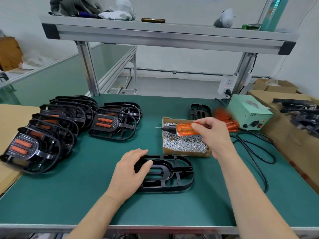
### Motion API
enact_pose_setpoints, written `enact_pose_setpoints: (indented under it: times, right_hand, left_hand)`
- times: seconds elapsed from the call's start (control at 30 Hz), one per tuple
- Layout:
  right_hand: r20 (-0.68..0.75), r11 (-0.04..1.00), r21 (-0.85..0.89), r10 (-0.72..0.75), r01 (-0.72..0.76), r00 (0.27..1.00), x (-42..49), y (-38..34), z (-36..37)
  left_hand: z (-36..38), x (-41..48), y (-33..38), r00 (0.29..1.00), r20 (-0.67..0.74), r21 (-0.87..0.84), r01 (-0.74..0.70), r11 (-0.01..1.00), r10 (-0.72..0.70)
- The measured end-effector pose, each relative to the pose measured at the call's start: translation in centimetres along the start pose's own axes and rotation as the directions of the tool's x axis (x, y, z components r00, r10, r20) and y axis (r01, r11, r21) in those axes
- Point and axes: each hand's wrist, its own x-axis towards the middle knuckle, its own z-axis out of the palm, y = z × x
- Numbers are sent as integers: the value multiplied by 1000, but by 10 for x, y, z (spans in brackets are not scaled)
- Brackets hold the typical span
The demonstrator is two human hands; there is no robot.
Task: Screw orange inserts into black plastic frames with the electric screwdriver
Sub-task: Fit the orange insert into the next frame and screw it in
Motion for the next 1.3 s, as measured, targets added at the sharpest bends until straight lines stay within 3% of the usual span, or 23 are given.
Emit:
enact_pose_setpoints:
  times: [0.33,0.8,1.1,1.3]
  right_hand:
    - [183,992,108,39,-59,982,-35,11,51]
    - [291,991,87,74,-104,954,-48,20,69]
    - [435,961,249,1,-121,901,-47,20,55]
    - [508,986,163,-67,-20,859,-43,22,37]
  left_hand:
    - [-2,-1,4,1000,-13,-66,17,998,-18]
    - [-2,0,3,1000,-30,-110,-3,994,0]
    - [-3,1,6,999,-52,-145,-15,989,8]
    - [-4,1,6,999,-44,-151,-20,988,13]
